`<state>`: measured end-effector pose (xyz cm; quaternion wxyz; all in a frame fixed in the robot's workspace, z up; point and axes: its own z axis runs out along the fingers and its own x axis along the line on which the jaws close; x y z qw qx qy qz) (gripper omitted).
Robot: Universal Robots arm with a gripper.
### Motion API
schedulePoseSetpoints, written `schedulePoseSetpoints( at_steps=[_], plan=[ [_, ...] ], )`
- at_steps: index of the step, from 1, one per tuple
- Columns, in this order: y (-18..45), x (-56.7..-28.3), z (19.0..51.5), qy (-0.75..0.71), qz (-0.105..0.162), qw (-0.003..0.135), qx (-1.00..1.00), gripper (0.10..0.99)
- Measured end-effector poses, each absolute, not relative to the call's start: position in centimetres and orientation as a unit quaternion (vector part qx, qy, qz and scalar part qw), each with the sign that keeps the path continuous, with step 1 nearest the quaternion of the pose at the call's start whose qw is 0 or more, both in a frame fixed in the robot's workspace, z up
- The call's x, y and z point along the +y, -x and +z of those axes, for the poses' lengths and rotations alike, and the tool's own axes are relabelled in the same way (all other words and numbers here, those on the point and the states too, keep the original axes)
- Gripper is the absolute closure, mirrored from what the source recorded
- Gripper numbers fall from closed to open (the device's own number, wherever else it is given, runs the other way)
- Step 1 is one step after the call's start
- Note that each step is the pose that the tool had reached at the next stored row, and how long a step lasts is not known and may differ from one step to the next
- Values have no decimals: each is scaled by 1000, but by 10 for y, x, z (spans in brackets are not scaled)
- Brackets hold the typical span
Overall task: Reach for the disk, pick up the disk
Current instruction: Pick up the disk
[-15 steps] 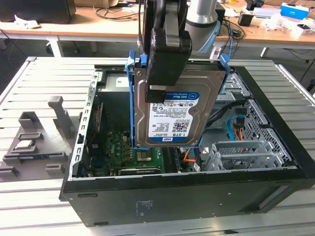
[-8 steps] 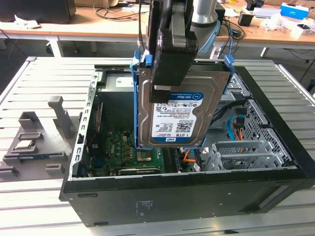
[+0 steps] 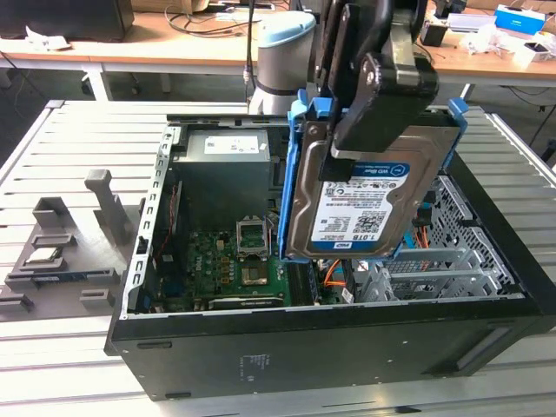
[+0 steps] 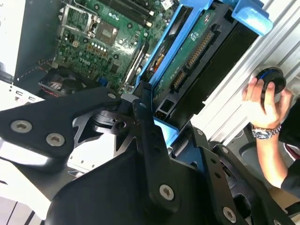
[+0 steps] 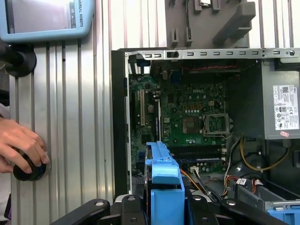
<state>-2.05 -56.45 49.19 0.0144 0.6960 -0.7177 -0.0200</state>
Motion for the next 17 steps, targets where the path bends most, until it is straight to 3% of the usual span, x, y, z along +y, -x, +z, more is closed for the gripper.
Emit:
schedulePoseSetpoints(
  at_steps=[17],
  plan=[
    [-41, -561, 479, -696, -21, 16, -718, 722]
  ],
)
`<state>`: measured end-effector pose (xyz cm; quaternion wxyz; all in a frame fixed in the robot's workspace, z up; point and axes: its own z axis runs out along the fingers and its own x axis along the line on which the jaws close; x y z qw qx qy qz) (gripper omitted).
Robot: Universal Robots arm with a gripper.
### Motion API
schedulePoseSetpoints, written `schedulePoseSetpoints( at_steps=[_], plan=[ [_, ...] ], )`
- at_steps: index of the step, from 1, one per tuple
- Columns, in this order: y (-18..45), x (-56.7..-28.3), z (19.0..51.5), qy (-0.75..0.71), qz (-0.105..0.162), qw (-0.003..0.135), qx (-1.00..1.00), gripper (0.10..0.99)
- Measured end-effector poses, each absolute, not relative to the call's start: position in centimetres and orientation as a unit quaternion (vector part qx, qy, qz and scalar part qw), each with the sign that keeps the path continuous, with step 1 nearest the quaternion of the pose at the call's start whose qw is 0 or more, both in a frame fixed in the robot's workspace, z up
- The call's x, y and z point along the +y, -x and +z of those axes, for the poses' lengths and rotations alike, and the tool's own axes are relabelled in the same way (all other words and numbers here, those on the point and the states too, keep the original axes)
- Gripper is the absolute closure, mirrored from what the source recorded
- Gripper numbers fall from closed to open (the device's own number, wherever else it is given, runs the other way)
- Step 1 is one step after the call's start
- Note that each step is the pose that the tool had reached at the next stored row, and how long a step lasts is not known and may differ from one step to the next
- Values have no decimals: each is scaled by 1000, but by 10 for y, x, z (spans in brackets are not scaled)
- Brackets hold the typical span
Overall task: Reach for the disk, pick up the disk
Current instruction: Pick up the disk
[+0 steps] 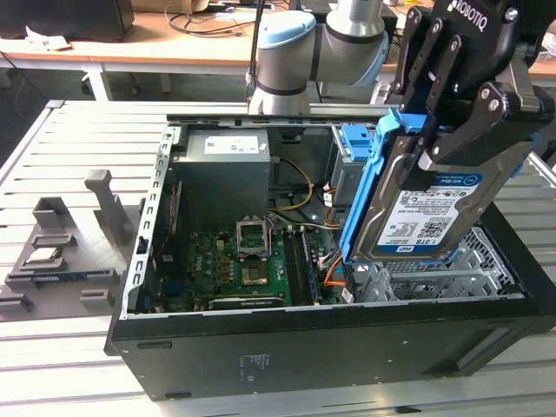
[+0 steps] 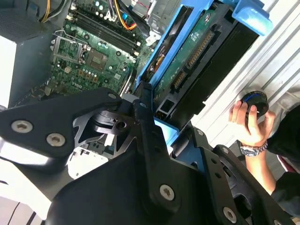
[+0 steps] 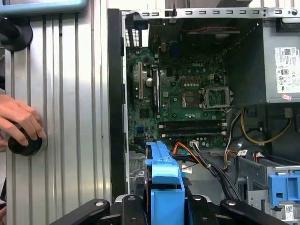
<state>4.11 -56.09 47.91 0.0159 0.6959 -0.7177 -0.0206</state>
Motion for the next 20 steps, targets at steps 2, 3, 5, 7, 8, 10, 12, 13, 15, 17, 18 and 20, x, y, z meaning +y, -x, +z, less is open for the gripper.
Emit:
schedulePoseSetpoints(
  at_steps=[2, 3, 5, 7, 8, 10, 12, 13, 15, 17, 18, 20],
  plan=[
    [-47, -560, 479, -696, -21, 16, -718, 722],
    [-49, -559, 479, -696, -21, 16, -718, 722],
    [-57, -558, 479, -696, -20, 16, -718, 722],
    [-61, -557, 479, -696, -20, 16, -718, 722],
    [-63, -557, 479, -696, -20, 16, -718, 722],
    [-71, -556, 477, -696, -20, 16, -718, 722],
    [-73, -556, 476, -696, -20, 16, -718, 722],
    [-76, -555, 474, -696, -20, 16, -718, 722],
    [-81, -553, 470, -696, -20, 17, -718, 722],
    [-85, -552, 464, -696, -20, 17, -718, 722],
    [-87, -551, 462, -696, -20, 17, -718, 722],
    [-90, -547, 456, -696, -20, 17, -718, 722]
  ],
)
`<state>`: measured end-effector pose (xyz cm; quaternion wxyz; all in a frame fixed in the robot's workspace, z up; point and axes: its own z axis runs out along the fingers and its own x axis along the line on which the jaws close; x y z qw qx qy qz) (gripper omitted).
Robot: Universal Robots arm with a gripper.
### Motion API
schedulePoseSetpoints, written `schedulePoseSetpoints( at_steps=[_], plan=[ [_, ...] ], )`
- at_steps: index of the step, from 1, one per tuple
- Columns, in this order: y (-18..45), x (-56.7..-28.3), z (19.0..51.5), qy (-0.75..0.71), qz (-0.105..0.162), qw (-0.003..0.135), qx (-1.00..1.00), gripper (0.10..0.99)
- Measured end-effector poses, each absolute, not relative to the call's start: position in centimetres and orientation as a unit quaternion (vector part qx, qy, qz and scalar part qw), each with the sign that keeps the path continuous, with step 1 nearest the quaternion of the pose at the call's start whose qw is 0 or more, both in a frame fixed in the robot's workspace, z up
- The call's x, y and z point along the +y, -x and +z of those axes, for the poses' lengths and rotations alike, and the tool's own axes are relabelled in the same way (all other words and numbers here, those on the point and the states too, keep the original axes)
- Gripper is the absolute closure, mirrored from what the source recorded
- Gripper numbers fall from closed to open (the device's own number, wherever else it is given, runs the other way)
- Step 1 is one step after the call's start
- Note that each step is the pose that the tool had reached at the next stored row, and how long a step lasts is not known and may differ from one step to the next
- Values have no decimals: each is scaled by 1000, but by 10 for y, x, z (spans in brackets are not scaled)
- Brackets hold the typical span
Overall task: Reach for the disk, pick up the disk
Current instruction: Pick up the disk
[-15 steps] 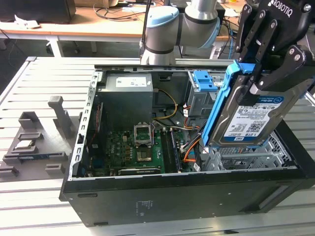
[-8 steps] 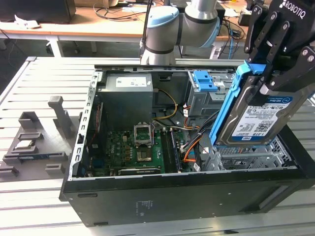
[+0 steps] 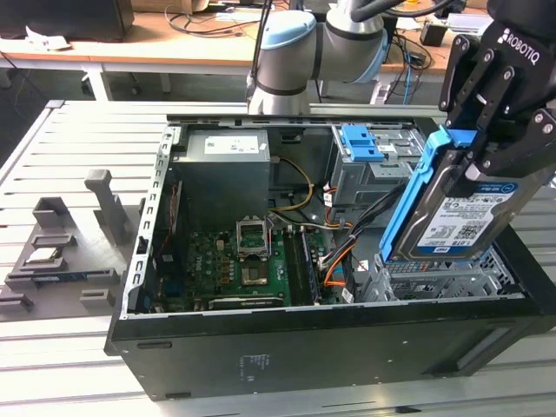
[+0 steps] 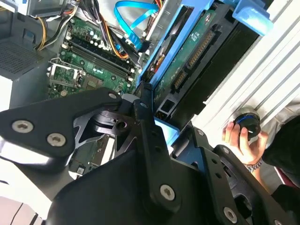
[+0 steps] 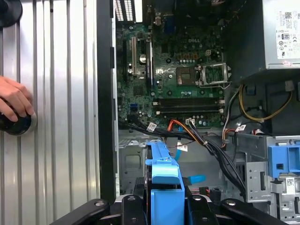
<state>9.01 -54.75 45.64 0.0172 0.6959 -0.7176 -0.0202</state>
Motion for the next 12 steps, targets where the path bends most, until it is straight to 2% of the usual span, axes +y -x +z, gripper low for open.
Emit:
schedulePoseSetpoints(
  at_steps=[12],
  plan=[
    [-94, -544, 452, -696, -20, 17, -718, 722]
  ],
)
